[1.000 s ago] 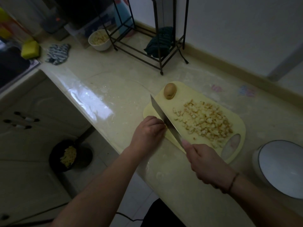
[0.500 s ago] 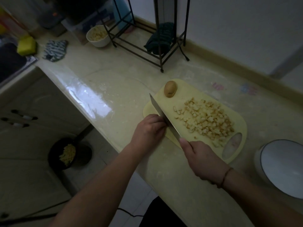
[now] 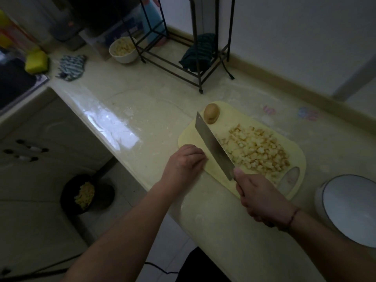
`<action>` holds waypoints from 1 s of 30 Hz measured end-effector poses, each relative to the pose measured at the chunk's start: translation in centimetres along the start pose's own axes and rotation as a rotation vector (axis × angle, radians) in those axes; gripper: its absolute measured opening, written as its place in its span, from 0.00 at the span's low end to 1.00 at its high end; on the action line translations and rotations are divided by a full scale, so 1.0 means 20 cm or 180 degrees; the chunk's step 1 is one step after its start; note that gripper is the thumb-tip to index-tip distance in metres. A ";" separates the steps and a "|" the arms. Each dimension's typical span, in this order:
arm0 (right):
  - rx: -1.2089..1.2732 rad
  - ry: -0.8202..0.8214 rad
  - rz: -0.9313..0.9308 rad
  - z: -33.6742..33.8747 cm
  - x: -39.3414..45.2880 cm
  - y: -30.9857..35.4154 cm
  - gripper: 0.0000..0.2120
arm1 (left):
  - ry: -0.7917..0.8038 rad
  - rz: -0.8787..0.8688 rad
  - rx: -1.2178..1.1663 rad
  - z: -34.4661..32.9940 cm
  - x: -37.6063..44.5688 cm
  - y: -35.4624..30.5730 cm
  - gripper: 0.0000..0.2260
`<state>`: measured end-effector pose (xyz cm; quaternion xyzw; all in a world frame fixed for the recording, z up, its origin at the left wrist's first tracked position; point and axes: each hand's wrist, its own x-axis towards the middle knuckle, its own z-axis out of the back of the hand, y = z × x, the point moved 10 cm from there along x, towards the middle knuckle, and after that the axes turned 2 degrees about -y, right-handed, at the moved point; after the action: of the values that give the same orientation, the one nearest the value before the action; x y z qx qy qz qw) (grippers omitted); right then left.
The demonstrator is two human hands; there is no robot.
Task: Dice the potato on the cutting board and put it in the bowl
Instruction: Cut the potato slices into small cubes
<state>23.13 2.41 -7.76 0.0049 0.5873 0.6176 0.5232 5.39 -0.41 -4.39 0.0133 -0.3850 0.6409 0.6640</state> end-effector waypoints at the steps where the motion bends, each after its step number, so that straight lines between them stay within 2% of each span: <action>1: -0.0026 -0.0009 0.0047 0.00 -0.01 0.01 0.28 | -0.0030 0.0019 0.0004 0.02 -0.01 0.00 0.07; 6: -0.0178 -0.0031 0.0250 -0.02 -0.04 0.06 0.28 | -0.0227 0.0166 0.0065 0.09 -0.07 0.05 0.07; 10: -0.0581 -0.0115 0.0484 -0.04 -0.03 0.10 0.30 | -0.0175 0.0313 0.0063 0.07 -0.09 0.05 0.06; 15: -0.0701 -0.0117 0.0520 -0.05 -0.02 0.10 0.27 | -0.0036 0.0297 0.0095 0.02 -0.07 0.04 0.04; 22: -0.1094 -0.0259 0.0601 -0.04 -0.02 0.13 0.27 | 0.0053 0.0294 0.0032 -0.02 -0.06 0.06 0.04; 26: -0.1179 -0.0256 0.0664 -0.05 0.01 0.15 0.27 | 0.0089 0.0251 -0.0019 -0.02 -0.06 0.06 0.04; 30: -0.0904 -0.0116 0.0536 -0.07 0.07 0.14 0.27 | 0.0065 0.0267 0.0015 -0.02 -0.04 0.05 0.03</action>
<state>19.85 3.00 -6.89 -0.0086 0.4820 0.7358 0.4756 4.74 -0.72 -5.57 -0.0079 -0.3769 0.6692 0.6403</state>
